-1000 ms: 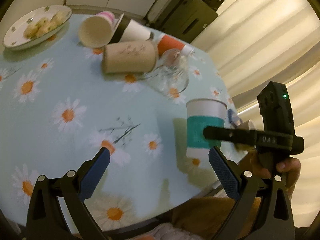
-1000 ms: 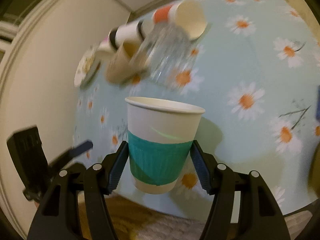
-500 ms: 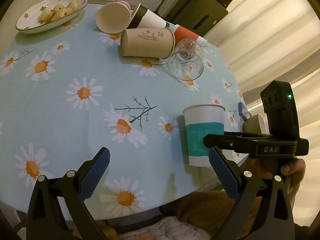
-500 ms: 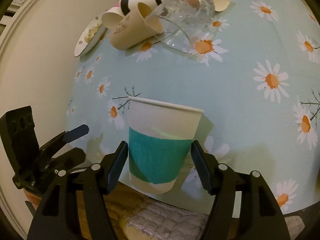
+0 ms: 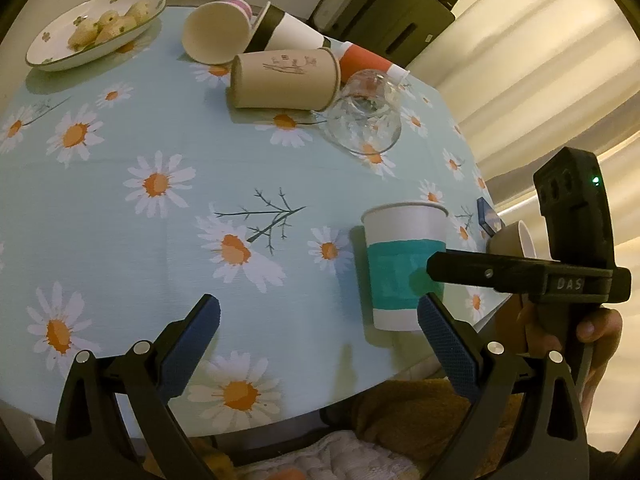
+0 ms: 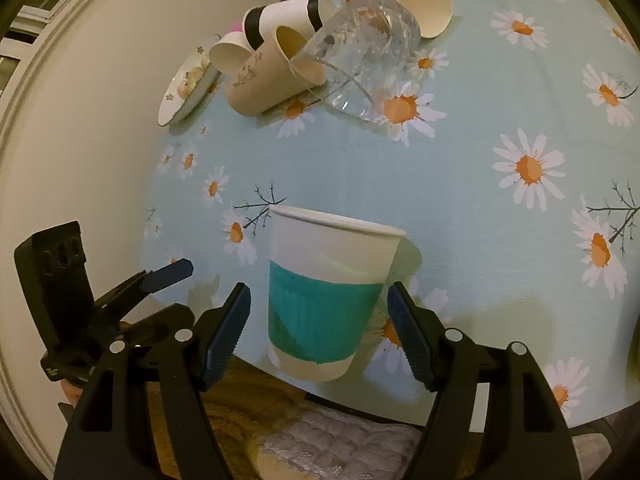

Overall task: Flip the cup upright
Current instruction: 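Lift the teal-banded cup with the right gripper toward the left gripper, then grasp the teal-banded cup with the left gripper while the right gripper releases it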

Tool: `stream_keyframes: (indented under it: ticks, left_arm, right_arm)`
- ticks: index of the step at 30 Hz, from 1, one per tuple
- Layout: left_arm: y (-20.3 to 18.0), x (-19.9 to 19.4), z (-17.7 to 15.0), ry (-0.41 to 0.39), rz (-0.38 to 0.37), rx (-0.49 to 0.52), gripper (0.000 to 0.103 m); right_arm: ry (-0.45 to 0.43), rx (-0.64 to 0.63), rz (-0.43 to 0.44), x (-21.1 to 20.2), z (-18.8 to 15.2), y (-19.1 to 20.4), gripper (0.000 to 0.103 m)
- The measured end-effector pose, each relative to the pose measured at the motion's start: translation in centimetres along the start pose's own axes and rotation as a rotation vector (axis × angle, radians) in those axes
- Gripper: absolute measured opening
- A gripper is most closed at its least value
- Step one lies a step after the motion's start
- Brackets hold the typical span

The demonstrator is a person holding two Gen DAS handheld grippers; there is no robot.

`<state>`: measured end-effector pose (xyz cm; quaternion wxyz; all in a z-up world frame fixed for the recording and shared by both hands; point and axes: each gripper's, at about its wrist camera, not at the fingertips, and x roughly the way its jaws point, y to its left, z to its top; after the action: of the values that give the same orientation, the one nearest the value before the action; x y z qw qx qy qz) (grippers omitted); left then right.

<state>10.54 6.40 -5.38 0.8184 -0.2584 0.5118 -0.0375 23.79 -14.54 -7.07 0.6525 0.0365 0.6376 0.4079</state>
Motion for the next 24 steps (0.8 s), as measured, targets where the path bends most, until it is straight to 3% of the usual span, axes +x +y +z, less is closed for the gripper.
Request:
stream_keyframes:
  ticks: [9,19,24]
  left_arm:
    - [-2.4,1.2,1.0,0.031,-0.023,0.021,0.096]
    - [-6.6,4.0,2.5,0.094,-0.029,0.066,0.095]
    - [-7.6,5.6,2.9,0.131,-0.001,0.075,0.081]
  right_arm:
    - [-0.127,0.042,0.046,-4.5,-0.1,-1.5,0.071]
    - [-0.202,0.076,0.06,-8.1,-0.7,-4.5,0.071]
    - [-0.212,0.089,0.058,-8.6,-0.8,-5.5,0.071]
